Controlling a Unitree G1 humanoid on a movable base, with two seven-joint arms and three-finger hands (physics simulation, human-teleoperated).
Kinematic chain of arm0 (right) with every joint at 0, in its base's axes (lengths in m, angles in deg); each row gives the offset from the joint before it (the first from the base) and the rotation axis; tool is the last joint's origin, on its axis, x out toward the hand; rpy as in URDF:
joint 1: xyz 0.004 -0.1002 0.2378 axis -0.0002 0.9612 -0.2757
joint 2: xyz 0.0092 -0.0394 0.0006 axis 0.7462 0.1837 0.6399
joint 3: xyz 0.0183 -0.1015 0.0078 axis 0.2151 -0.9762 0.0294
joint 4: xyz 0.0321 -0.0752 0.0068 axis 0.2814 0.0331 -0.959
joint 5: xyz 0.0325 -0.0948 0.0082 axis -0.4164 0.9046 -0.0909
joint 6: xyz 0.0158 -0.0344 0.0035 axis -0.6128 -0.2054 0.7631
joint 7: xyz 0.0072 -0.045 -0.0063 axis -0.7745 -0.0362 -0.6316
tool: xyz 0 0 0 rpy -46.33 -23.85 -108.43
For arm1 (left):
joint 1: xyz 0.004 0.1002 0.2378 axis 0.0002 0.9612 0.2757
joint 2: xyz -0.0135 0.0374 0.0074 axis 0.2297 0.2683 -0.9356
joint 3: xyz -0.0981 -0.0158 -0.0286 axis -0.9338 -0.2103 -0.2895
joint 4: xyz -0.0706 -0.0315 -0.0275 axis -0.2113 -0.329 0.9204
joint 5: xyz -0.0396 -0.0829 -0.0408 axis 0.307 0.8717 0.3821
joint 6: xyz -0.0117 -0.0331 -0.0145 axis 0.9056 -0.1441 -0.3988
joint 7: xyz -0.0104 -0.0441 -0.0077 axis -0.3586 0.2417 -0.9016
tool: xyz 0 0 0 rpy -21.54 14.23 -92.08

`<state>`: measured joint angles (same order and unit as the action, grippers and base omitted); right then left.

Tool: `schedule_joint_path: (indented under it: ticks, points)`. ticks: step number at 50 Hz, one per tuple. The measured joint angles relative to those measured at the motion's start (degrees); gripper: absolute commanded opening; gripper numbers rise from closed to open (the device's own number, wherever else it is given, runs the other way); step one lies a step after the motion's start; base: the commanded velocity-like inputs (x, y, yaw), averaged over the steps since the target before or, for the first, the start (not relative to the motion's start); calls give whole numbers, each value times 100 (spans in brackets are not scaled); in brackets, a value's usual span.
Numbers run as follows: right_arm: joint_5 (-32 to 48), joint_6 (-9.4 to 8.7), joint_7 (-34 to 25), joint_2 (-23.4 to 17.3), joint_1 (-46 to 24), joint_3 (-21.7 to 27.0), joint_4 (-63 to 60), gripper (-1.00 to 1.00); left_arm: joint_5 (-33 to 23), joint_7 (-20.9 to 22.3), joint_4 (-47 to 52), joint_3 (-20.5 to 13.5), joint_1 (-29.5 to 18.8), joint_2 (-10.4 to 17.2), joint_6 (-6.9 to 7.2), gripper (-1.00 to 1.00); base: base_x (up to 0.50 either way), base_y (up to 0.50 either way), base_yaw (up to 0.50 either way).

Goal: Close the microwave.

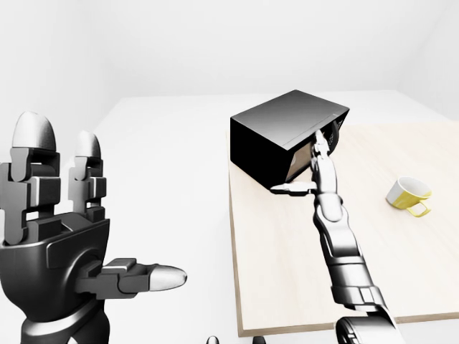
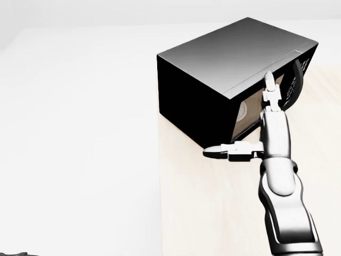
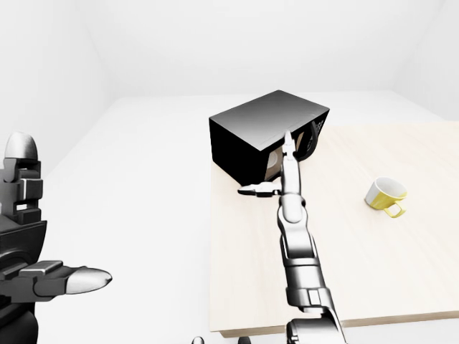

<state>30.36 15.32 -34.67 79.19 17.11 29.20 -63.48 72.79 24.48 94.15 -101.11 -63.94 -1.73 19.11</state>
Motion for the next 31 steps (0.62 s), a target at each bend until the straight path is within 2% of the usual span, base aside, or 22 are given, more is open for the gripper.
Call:
schedule_joint_path:
  ticks: [10, 15, 22, 31]
  points:
    - [334, 0, -380, 391, 1792, -51, -3391, 100, -15, -6, -39, 22, -4, 9, 0, 100, 0, 0, 0]
    - [393, 0, -584, 578, 2457, 22, -4650, 100, -46, -8, -68, 59, 12, 5, 0, 100, 0, 0, 0]
    - [478, 0, -750, 736, 2950, 43, -5641, 100, -68, -24, -132, 70, -26, 24, 0, 100, 0, 0, 0]
    - [547, 0, -843, 838, 3255, -1, -6189, 100, -67, -22, -157, 61, -29, 32, 0, 100, 0, 0, 0]
